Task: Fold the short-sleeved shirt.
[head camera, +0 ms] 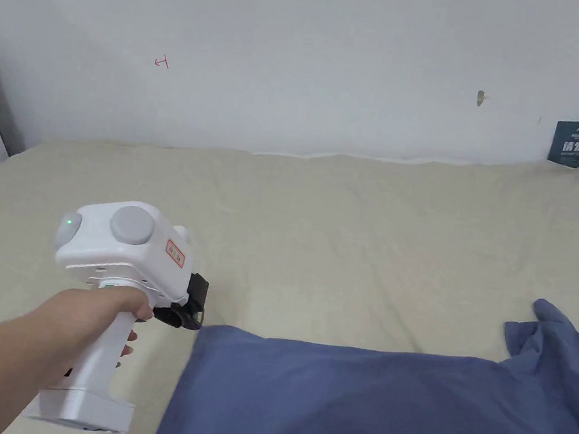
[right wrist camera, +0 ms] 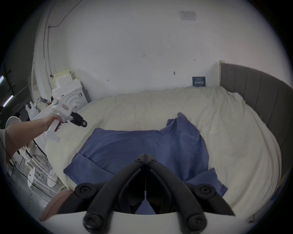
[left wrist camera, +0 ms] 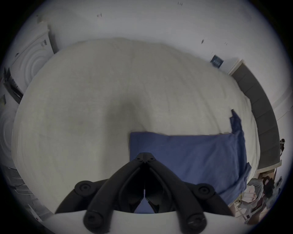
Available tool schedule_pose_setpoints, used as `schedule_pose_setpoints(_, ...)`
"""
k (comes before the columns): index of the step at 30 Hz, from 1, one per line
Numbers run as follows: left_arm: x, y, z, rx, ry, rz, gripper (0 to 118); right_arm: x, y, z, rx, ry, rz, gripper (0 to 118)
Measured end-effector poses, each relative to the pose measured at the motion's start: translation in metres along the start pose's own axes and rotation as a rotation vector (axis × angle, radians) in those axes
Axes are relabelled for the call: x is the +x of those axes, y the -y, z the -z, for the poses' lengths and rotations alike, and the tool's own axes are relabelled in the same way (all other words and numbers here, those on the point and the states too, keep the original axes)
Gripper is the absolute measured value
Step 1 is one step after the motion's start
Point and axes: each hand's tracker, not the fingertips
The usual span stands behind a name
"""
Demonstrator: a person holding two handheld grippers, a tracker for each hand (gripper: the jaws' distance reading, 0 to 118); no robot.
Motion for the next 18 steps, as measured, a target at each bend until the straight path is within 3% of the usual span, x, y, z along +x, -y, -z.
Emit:
schedule_pose_setpoints(1,0.0,-0.007,0.01,0.001,0.033,-0.037,12,0.003,0.002,0.006,-0.014,0.001,0.005,1)
schedule_pose_setpoints(2,-0.007,-0.02,0.023,-0.019,0.03,-0.048,47,0.006,0.003,0.011,-0.031,0.004,0.016,1)
schedule_pose_setpoints(3,-0.007,-0.026,0.035,-0.05,0.045,-0.049,100,0.01,0.004,0.016,-0.047,0.006,0.033,1)
schedule_pose_setpoints(4,-0.007,-0.03,0.044,-0.071,0.057,-0.04,118,0.014,0.005,0.021,-0.063,0.008,0.058,1)
schedule_pose_setpoints(7,0.003,-0.028,0.061,-0.134,0.011,-0.031,118,0.025,0.011,0.036,-0.103,-0.017,0.158,1)
schedule_pose_setpoints(15,0.012,-0.035,0.085,-0.153,-0.031,-0.017,117,0.027,0.02,0.057,-0.158,-0.031,0.156,1)
schedule_pose_setpoints(16,0.012,-0.033,0.084,-0.156,-0.036,-0.015,110,0.026,0.02,0.057,-0.166,-0.036,0.153,1)
schedule_pose_setpoints(18,0.01,-0.039,0.088,-0.159,-0.061,-0.007,82,0.024,0.021,0.058,-0.181,-0.036,0.144,1)
